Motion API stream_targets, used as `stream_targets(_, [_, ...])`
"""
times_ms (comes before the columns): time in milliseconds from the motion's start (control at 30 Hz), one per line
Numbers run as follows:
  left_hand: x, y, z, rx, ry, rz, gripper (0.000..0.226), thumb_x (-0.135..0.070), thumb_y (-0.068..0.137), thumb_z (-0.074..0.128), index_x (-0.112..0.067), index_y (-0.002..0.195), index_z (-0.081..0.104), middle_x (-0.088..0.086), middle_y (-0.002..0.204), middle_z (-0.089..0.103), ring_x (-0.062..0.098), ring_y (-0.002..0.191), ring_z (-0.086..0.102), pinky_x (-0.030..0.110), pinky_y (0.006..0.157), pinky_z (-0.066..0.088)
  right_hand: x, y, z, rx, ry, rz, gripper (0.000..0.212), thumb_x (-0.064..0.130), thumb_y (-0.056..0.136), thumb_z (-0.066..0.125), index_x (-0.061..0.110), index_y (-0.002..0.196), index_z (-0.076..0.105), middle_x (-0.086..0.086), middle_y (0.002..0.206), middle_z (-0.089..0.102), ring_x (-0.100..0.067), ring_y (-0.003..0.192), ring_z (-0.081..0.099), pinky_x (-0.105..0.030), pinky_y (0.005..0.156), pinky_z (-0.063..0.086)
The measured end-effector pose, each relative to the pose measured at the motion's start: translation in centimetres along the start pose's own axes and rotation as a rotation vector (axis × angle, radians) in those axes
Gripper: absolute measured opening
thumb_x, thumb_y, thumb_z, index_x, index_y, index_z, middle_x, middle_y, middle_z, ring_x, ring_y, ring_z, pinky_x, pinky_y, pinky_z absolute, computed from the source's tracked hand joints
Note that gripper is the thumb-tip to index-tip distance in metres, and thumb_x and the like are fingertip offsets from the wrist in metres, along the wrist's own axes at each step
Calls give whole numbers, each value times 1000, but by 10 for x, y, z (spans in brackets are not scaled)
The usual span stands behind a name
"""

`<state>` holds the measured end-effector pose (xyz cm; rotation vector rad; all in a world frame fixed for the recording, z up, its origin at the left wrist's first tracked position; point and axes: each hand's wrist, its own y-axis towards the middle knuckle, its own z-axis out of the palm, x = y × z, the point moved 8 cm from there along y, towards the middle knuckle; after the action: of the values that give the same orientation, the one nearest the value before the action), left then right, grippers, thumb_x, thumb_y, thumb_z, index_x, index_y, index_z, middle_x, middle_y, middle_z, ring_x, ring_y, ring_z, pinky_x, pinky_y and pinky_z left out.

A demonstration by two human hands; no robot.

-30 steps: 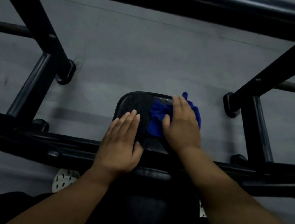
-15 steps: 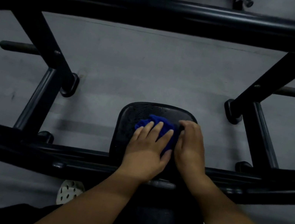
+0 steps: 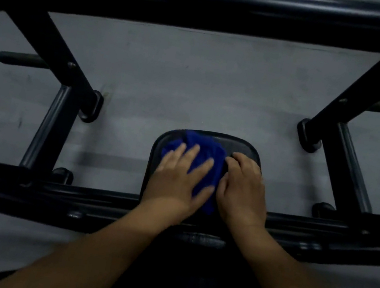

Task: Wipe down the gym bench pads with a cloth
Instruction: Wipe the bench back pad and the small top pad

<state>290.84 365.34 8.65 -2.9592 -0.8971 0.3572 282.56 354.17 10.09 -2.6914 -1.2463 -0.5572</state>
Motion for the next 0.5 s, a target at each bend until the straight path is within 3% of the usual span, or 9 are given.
stream_targets(100, [19,-3,-5,-18,31,121,65,-62,91,30,-34,149,42,6,161,33,32,147,30,47,119,26,2,1,3,21,-16,10,43,17,92,50,14,135,56,-6,145,48,-25,137,38,-41,113,34])
stream_targets(167, [35,37,-15,-135,41,-31,62,-56,92,35,-28,144,52,11,152,47,36,138,43,47,114,35,1,2,4,-11,-18,-16,44,14,88,52,11,131,59,-9,141,52,-28,134,42,-42,112,36])
stream_targets(233, [19,76,-16,-99,17,-109,60,-50,91,32,-26,140,55,9,147,52,36,133,46,44,111,34,-2,4,3,-62,-12,-23,41,13,84,52,8,123,63,-12,134,56,-30,127,46,-43,108,39])
stream_targets(367, [-40,51,-7,-69,-51,196,53,-33,94,36,-24,142,55,6,153,46,32,142,38,44,117,27,-5,-1,0,-106,72,-5,31,20,82,34,5,88,59,-18,102,59,-34,105,51,-43,97,42])
stream_targets(433, [-21,16,-4,-23,-35,280,50,-34,97,39,-25,145,52,3,157,40,28,146,34,43,119,25,-6,-1,2,-78,67,-17,22,18,82,37,10,82,58,-14,96,56,-32,104,50,-40,95,40])
stream_targets(500, [7,-15,-11,-64,9,296,49,-38,97,39,-24,141,56,5,153,46,30,140,44,45,113,35,-8,0,2,-90,92,11,11,11,82,48,11,83,59,-12,98,55,-29,105,47,-38,92,40])
